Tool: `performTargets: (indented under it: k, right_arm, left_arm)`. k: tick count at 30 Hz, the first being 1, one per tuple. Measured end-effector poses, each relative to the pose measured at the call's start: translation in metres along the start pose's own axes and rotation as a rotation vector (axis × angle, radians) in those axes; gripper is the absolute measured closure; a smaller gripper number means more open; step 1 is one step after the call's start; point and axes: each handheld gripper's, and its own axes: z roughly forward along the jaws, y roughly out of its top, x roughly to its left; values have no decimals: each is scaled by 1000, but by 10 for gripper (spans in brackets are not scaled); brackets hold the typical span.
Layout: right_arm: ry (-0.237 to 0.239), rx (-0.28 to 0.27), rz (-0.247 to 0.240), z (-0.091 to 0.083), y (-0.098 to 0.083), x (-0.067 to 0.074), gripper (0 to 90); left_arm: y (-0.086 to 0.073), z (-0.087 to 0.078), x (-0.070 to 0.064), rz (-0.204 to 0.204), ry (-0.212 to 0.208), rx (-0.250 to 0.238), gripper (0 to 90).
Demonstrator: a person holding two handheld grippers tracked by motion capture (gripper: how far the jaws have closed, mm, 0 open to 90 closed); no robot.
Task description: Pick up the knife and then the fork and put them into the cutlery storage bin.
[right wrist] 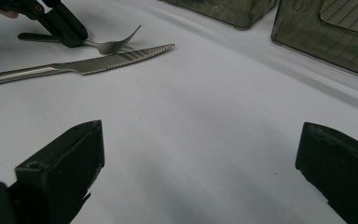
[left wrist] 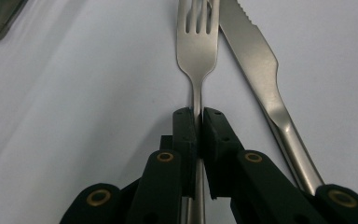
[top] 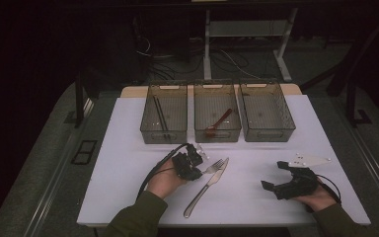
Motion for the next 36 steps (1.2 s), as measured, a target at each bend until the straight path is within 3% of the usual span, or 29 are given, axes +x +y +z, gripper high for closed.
performTargets:
  k: [5,12,17,21,26,29,34,36]
  right_arm:
    - [2,1,0,0,0,0,15]
    - [2,-2,-1,0,0,0,15]
    - [9,-5,6,0,0,0,15]
    - [21,-8,16,-1,1,0,15]
    - [38,-16,15,-5,8,3,15]
    - [76,-50,27,-10,17,6,15]
    - [112,-108,75,-10,32,11,159]
    - [137,-122,87,-7,39,12,261]
  left_arm:
    - [7,1,0,-13,-4,49,837]
    - [0,-1,5,-30,-38,2,845]
    - [-3,-12,4,-64,-32,-91,845]
    - [-4,-28,4,-64,-27,-219,845]
    - [-6,-43,0,-63,-37,-321,845]
    - [-6,-51,-2,-60,-37,-406,845]
    - [-1,-54,-7,-47,-31,-471,845]
    - [1,-53,-9,-45,-37,-486,845]
